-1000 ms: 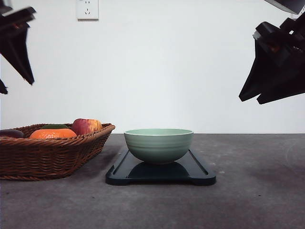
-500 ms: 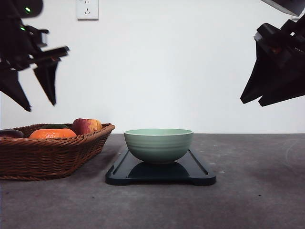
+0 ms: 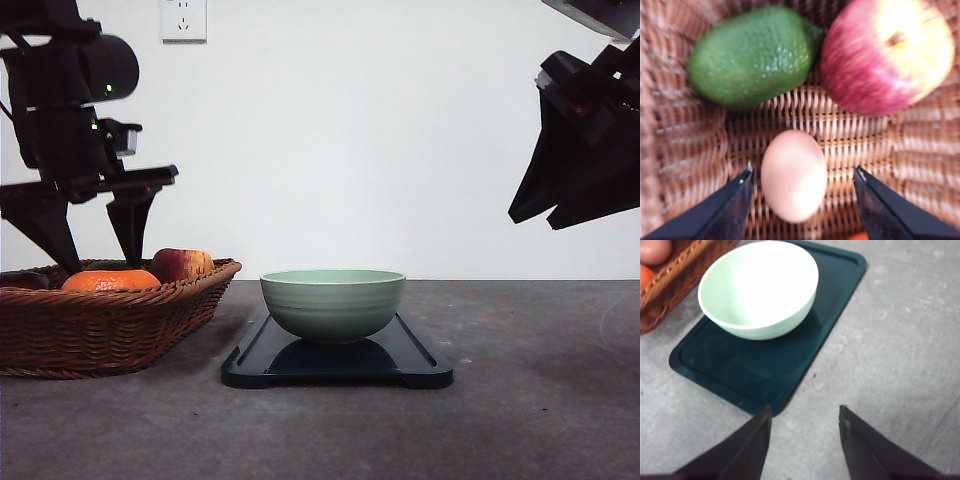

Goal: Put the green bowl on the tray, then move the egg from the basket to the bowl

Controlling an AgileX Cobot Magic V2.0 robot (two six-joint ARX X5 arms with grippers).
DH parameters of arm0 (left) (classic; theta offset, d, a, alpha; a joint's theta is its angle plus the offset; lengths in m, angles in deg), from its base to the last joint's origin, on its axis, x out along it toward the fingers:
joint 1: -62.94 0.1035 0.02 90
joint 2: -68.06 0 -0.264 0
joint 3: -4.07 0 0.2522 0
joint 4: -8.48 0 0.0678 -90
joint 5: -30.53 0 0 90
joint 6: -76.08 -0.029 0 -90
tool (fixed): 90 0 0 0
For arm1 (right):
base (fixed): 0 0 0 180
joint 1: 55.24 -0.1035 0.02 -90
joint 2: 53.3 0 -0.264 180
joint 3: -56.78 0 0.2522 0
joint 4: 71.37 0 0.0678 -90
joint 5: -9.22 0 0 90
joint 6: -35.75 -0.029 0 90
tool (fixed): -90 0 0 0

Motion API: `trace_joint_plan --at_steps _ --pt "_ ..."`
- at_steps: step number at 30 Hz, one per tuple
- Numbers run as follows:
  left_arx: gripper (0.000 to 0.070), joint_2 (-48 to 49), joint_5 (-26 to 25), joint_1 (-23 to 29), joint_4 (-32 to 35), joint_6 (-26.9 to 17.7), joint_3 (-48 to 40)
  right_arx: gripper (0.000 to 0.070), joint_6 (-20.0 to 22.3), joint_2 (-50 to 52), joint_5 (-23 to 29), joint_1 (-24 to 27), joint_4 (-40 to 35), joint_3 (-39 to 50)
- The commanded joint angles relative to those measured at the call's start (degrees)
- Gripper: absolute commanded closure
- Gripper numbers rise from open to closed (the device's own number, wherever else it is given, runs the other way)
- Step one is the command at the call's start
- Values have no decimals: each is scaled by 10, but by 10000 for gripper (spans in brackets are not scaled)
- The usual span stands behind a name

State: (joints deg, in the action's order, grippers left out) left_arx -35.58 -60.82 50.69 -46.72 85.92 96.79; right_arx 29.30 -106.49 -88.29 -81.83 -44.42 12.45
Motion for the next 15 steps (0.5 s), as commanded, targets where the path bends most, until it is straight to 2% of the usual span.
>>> trace_joint_plan --at_steps 1,15 --pt "297 -19 3 -2 5 -6 12 435 -8 -4 0 -3 -2 -2" --pt "323 -48 3 -2 7 -6 12 435 -11 -4 1 -3 -3 -2"
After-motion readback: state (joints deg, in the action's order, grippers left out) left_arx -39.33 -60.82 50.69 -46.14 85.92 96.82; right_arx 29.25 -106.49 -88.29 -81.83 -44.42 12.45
